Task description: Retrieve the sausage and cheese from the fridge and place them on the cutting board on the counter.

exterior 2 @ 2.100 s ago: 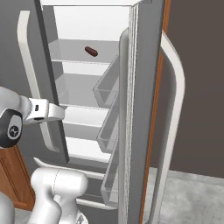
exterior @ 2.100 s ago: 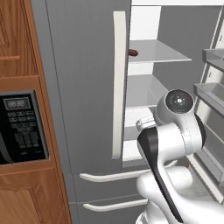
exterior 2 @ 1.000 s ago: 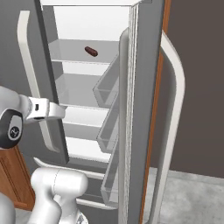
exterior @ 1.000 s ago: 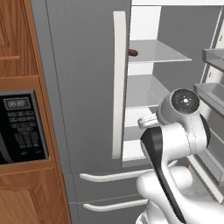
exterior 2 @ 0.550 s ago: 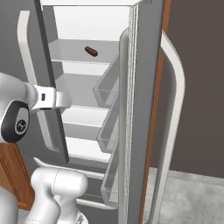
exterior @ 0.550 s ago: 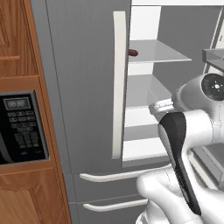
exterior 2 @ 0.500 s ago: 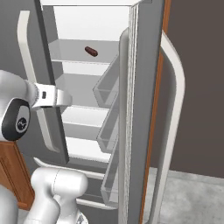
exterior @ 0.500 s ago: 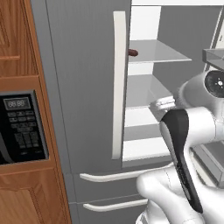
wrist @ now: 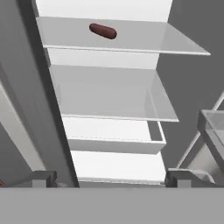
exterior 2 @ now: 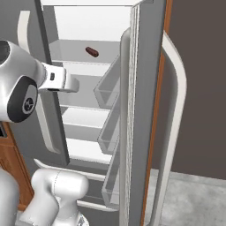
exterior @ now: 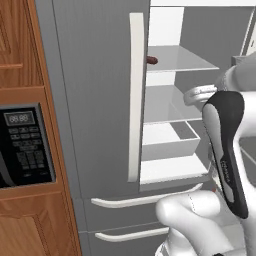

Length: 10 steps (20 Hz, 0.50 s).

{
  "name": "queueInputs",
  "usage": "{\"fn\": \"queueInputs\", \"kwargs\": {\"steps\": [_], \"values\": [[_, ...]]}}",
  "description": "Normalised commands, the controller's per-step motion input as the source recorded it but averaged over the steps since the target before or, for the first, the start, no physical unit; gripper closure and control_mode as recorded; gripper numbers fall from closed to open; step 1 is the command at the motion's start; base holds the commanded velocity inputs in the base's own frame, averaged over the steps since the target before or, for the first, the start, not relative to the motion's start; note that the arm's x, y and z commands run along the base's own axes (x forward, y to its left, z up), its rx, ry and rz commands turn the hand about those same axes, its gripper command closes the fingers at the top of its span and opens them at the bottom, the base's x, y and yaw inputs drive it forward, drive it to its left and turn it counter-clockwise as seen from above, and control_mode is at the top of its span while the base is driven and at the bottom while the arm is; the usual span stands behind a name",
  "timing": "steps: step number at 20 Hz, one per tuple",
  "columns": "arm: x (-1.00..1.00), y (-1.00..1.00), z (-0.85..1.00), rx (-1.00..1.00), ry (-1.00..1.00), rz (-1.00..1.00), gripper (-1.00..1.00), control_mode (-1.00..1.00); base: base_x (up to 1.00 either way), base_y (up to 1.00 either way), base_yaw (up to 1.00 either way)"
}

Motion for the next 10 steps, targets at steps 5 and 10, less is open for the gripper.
{"fn": "queueInputs", "kwargs": {"steps": [5,10], "values": [[0.06,-0.06,0.17,0.03,-0.1,0.05,-1.0,-1.0,0.0,0.0,0.0],[0.48,0.0,0.07,0.01,-0.07,0.09,-1.0,-1.0,0.0,0.0,0.0]]}}
